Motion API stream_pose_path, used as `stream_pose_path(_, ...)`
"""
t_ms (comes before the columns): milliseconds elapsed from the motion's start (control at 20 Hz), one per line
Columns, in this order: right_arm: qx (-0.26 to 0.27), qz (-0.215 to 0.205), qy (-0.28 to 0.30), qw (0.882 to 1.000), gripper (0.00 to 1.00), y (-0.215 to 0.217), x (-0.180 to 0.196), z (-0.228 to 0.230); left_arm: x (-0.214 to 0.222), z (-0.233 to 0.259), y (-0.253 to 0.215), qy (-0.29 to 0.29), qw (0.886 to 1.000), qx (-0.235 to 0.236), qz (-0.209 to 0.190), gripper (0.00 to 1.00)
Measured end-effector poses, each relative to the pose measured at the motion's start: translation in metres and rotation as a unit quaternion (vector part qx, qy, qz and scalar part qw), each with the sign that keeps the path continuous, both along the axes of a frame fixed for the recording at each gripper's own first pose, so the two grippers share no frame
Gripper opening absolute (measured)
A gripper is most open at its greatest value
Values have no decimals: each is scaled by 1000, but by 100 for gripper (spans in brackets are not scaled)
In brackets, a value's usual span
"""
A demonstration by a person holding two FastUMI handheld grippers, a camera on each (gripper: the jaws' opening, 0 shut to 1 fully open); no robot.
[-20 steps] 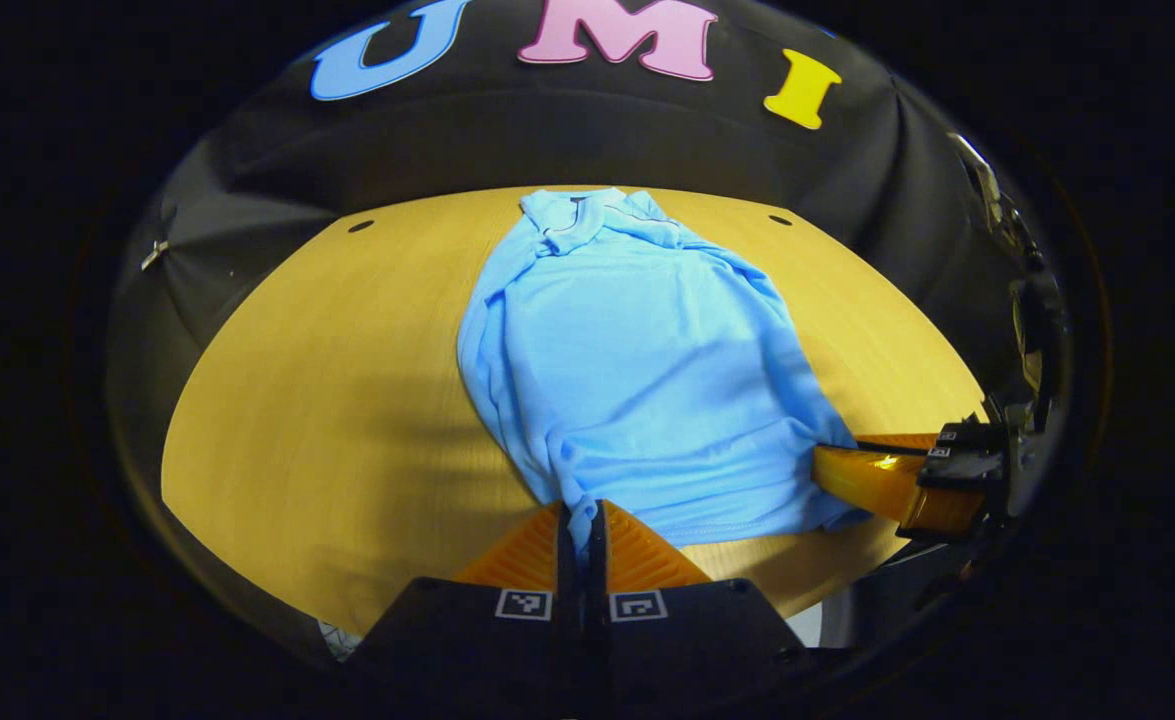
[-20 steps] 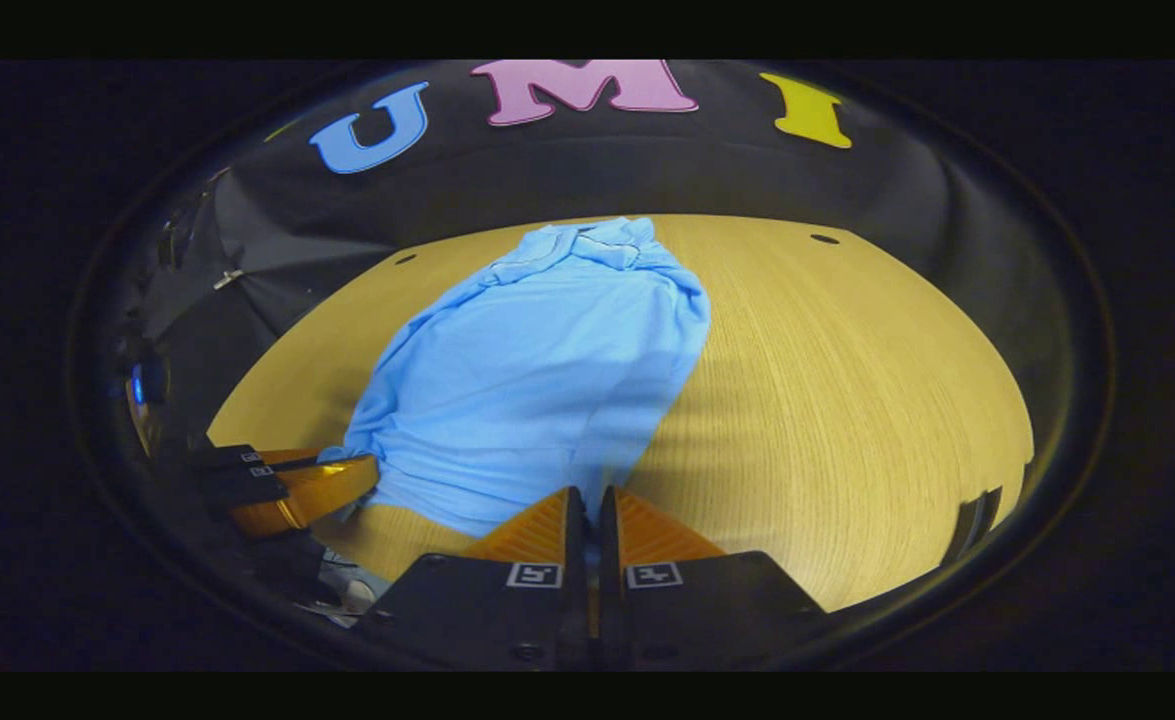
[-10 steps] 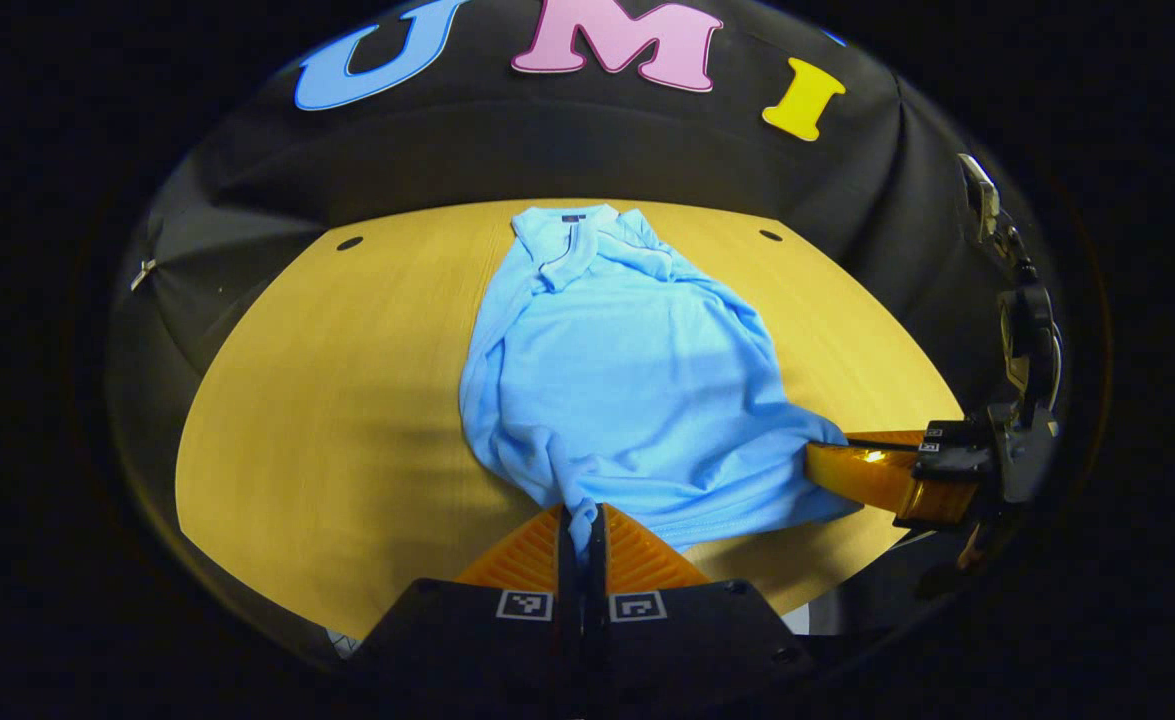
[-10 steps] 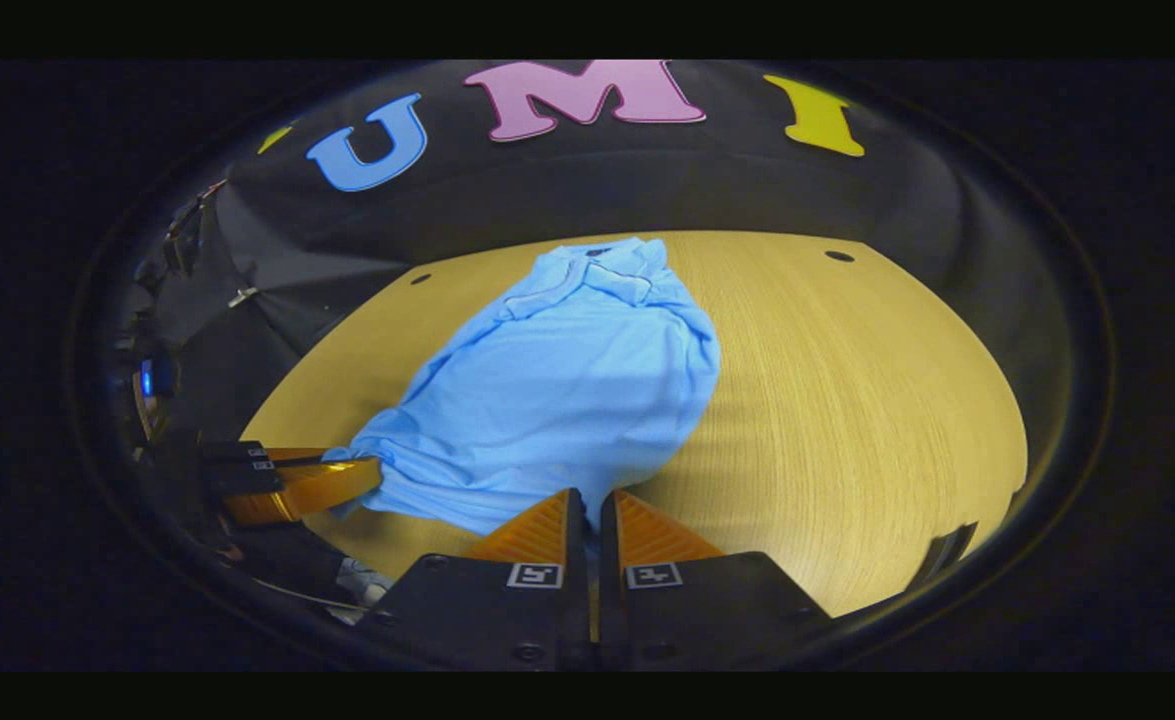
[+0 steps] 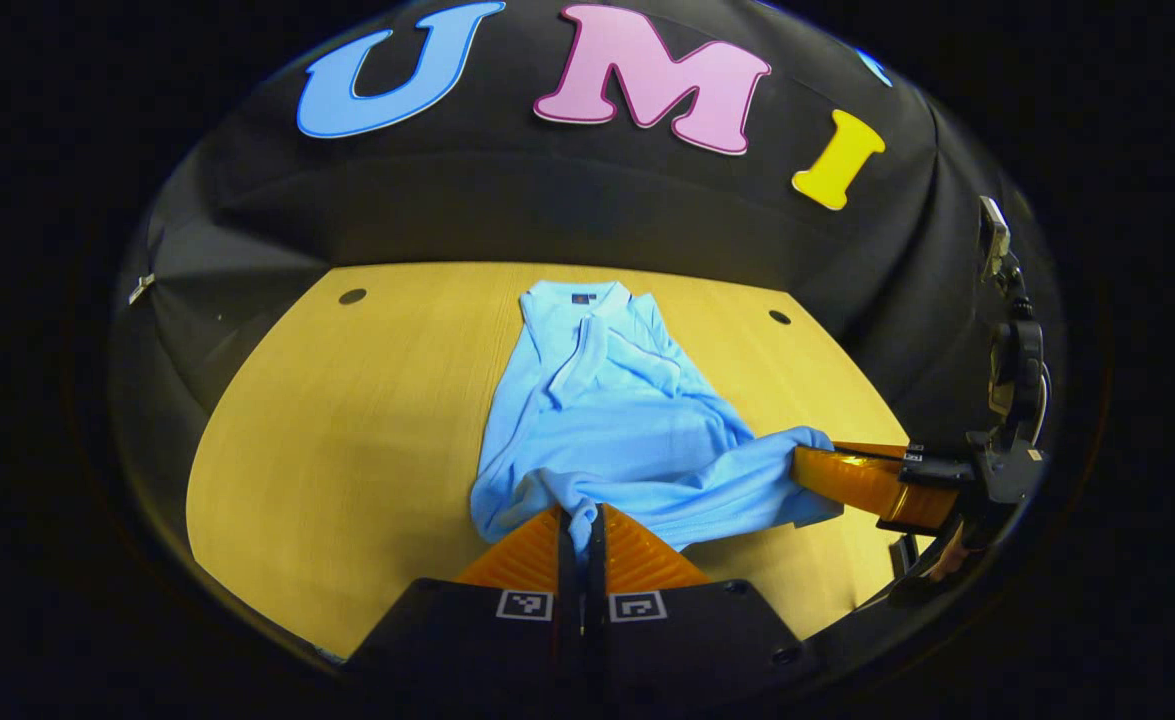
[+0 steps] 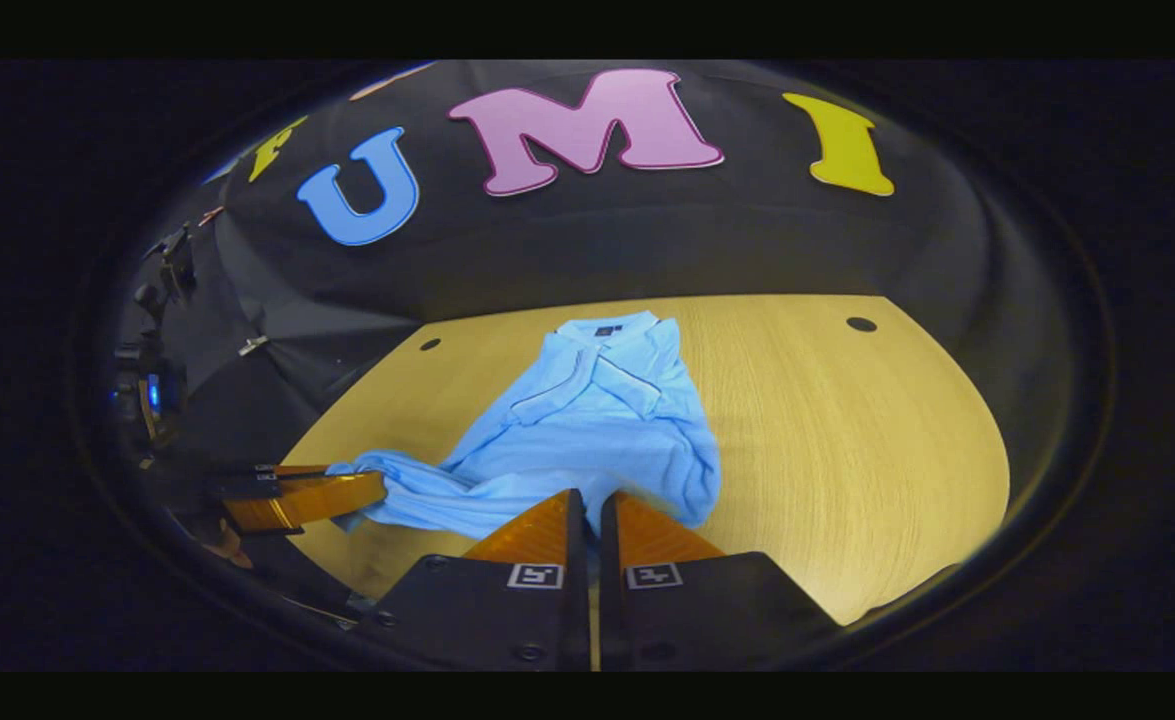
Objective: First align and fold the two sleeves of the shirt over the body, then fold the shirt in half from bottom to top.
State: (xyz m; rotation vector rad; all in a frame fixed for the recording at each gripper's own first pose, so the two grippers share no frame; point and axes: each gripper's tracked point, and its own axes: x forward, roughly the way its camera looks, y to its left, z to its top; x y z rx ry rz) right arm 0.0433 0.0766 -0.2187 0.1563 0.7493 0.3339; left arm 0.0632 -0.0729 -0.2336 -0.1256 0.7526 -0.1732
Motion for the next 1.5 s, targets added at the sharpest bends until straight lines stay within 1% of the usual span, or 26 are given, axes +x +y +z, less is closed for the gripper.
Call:
stream_pose_path(150, 4, 0, -14, 1000, 2, 0, 34, 12, 31, 15, -3, -12, 1000, -7, 10, 6)
stream_pose_path(200, 4, 0, -19, 1000, 2, 0, 46, 14, 42, 19, -2, -16, 1000, -9, 14, 6)
stream_pose_path(250, 5, 0, -24, 1000, 8, 0, 59, 17, 55, 24, -2, -19, 1000, -12, 17, 6)
stream_pose_path(400, 12, -2, -39, 999, 8, 2, 98, 27, 90, 37, -1, -32, 999, -19, 26, 6)
stream_pose_path(450, 14, -2, -44, 999, 14, 3, 113, 30, 103, 41, 0, -37, 999, -19, 28, 6)
stream_pose_path(500, 16, 0, -48, 999, 8, 4, 126, 32, 118, 44, -1, -41, 999, -17, 29, 2)
stream_pose_path(550, 16, 0, -55, 998, 8, 6, 142, 35, 132, 47, 0, -45, 998, -12, 29, 6)
stream_pose_path(650, 20, -1, -66, 998, 8, 9, 172, 39, 163, 55, 2, -58, 998, -6, 32, 6)
stream_pose_path(700, 22, -2, -72, 997, 14, 10, 187, 42, 177, 58, 3, -65, 997, -6, 34, 6)
stream_pose_path(750, 25, -5, -78, 997, 8, 12, 203, 43, 193, 60, 4, -69, 997, -6, 34, 6)
stream_pose_path(800, 26, -7, -83, 996, 8, 13, 218, 42, 208, 62, 5, -76, 997, -6, 34, 11)
stream_pose_path(850, 28, -9, -87, 996, 2, 14, 232, 41, 225, 59, 7, -79, 996, -3, 33, 6)
stream_pose_path(900, 29, -10, -89, 996, 2, 17, 246, 37, 239, 56, 9, -82, 996, -1, 31, 6)
stream_pose_path(1000, 28, -9, -94, 995, 8, 23, 270, 28, 268, 47, 13, -86, 996, 3, 29, 6)
stream_pose_path(1100, 20, -7, -100, 995, 8, 27, 293, 13, 298, 27, 20, -90, 995, 17, 25, 6)
stream_pose_path(1150, 16, -9, -102, 995, 14, 29, 304, 4, 309, 20, 20, -92, 995, 18, 22, 6)
stream_pose_path(1200, 14, -12, -104, 994, 8, 30, 313, -5, 321, 10, 21, -96, 995, 20, 17, 6)
stream_pose_path(1300, 6, -20, -108, 994, 8, 28, 331, -23, 344, -8, 19, -104, 994, 22, 6, 6)
stream_pose_path(1350, 3, -26, -109, 994, 14, 26, 338, -32, 356, -17, 16, -106, 994, 21, 2, 6)
stream_pose_path(1450, -11, -40, -101, 994, 2, 20, 354, -64, 379, -40, 13, -114, 993, 16, -6, 6)
stream_pose_path(1500, -20, -42, -99, 994, 2, 19, 360, -75, 386, -49, 13, -118, 993, 7, -2, 6)
